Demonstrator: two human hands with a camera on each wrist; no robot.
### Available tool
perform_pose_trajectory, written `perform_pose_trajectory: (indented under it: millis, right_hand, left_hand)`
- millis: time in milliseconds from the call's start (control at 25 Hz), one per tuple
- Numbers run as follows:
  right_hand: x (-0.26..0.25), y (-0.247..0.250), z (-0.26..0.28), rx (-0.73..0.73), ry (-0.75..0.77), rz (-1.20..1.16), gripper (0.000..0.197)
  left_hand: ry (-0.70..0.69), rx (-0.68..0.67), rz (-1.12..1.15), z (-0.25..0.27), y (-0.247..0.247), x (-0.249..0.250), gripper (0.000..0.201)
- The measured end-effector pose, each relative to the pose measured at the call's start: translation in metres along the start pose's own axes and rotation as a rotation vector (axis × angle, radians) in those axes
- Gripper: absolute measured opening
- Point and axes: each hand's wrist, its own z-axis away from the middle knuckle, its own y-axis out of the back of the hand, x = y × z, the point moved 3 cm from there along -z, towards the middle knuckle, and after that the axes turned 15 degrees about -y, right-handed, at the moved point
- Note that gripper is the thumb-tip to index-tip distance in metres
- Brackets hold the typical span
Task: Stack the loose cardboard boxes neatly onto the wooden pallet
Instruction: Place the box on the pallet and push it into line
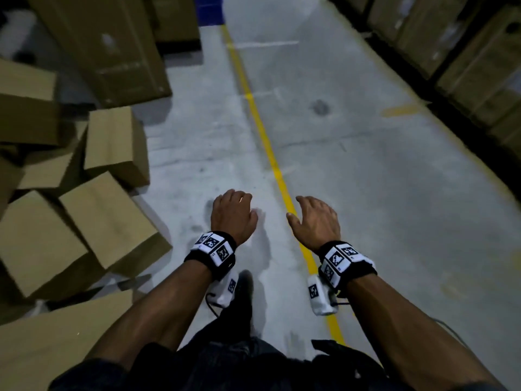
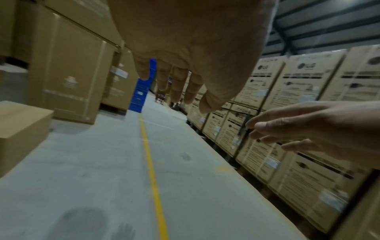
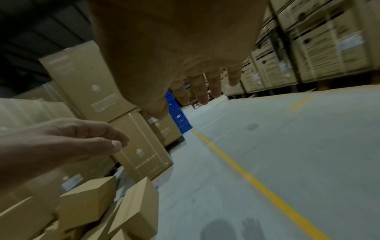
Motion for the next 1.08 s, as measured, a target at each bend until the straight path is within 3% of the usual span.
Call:
perform_pose_trajectory:
  millis: [240,400,760,1080]
  right_hand:
    - [-0.106,-0.022,-0.133,-0.069,0.199,0.034,0.071]
    - [-0.198,-0.023,-0.208,-0.118,0.357,0.074,0.060]
    - [-0.365,-0.052,-0.324,-0.241,0.721,0.065,0.064]
    - [-0.501,-0.056,-0.438,-0.369,0.964,0.050,0.076]
  left_hand:
    - [0.268,0.029,0.039,-0.075,0.003,-0.119,0.043]
    - [0.424,0.104,-0.011,-0.114,0.034,-0.197,0.043]
    - [0.850,0.148,-0.077,-0.136,0.070,-0.316,0.045]
    - [1.184,0.228,-0.110,-0.208,0.114,-0.416,0.040]
